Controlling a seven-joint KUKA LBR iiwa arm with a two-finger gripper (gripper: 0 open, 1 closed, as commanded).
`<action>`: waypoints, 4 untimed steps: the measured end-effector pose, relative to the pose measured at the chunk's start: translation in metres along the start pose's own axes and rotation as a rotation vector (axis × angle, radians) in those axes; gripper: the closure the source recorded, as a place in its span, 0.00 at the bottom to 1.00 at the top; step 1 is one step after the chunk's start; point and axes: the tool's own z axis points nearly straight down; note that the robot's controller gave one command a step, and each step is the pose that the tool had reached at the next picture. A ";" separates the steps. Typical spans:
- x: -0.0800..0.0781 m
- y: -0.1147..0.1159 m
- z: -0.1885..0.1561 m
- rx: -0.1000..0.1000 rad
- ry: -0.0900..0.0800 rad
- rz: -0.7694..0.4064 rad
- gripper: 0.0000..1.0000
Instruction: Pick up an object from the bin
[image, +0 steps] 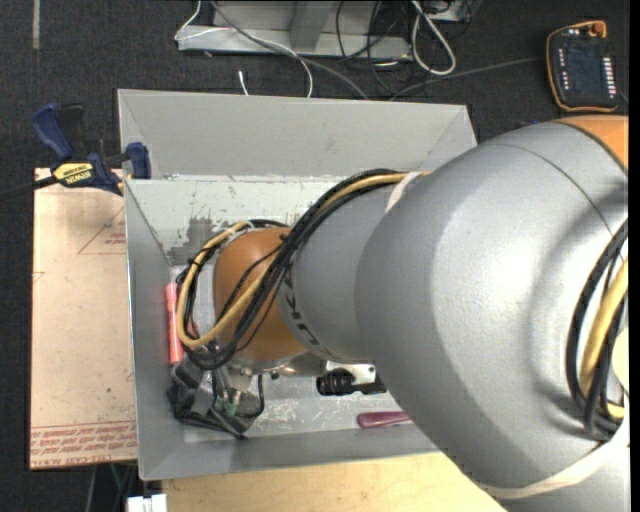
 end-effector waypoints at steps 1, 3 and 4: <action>0.000 0.000 0.000 0.000 0.000 0.001 1.00; 0.001 -0.001 -0.020 0.006 0.006 0.000 1.00; 0.002 -0.001 -0.042 0.006 0.007 -0.001 1.00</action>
Offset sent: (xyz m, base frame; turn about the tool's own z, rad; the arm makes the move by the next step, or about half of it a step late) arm -0.0003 0.0000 0.0183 0.0007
